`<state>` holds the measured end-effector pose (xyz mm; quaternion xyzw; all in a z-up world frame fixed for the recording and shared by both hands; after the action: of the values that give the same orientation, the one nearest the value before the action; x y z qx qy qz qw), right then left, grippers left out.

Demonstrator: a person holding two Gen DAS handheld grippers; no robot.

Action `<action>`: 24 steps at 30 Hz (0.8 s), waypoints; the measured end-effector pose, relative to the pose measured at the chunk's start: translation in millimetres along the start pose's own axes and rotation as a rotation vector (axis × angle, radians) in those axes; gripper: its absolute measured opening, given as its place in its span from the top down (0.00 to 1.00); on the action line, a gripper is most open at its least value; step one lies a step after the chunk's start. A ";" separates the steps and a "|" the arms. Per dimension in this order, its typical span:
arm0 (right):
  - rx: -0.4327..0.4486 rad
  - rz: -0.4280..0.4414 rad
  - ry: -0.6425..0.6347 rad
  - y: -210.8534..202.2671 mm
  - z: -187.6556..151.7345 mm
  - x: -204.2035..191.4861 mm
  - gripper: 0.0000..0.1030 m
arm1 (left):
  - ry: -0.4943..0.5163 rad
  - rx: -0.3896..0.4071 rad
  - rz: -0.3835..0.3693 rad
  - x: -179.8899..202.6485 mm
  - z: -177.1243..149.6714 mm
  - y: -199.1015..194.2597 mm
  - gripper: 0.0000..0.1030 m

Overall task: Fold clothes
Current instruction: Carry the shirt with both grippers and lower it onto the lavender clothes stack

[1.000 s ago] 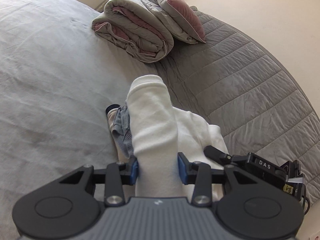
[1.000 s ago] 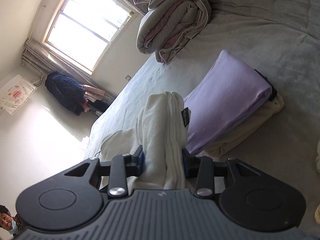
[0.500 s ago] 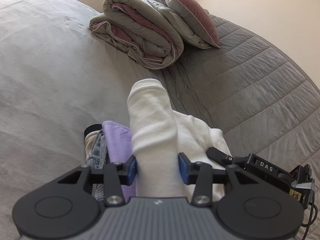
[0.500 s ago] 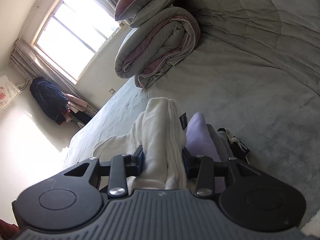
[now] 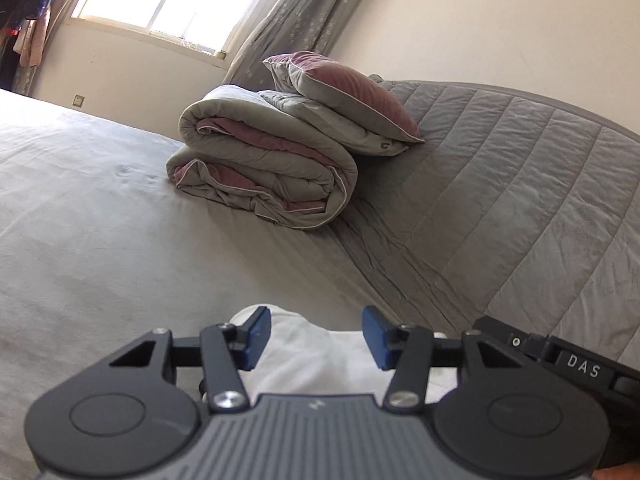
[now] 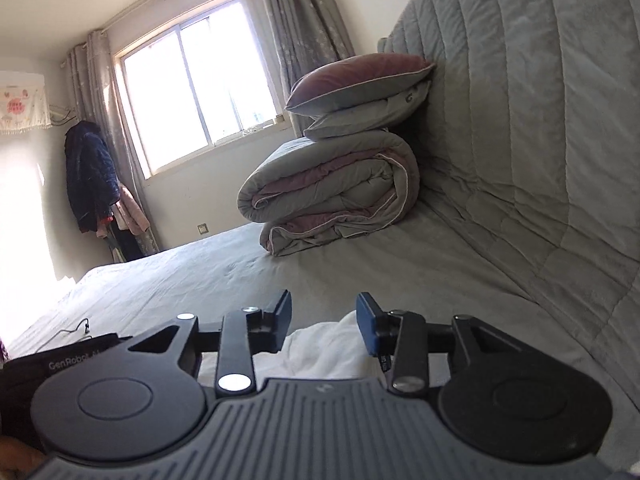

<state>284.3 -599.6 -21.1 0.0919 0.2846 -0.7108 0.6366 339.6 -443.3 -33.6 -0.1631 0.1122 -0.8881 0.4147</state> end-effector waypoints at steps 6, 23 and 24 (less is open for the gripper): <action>-0.080 -0.089 -0.110 21.5 -34.5 15.1 0.90 | 0.059 -0.123 0.008 -0.8 -30.1 22.7 0.64; -0.047 -0.037 -0.079 -56.7 -21.8 -44.4 0.53 | 0.135 -0.163 0.058 -3.5 -15.2 -94.0 0.46; -0.049 -0.034 -0.074 -62.7 -23.1 -49.0 0.51 | 0.142 -0.171 0.061 -2.4 -16.8 -103.0 0.46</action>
<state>227.3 -544.0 2.1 0.0452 0.2795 -0.7173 0.6367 262.5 -375.4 -15.0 -0.1309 0.2217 -0.8717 0.4169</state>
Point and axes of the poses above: each gripper's, at about its wrist camera, not at the fingertips, and y roughly the way its jaws point, x to its right, z to its top, the point moved 10 cm from there along y, roughly the way its jaws point, and after that the axes turned 15 degrees about y, right-handed, at the moved point
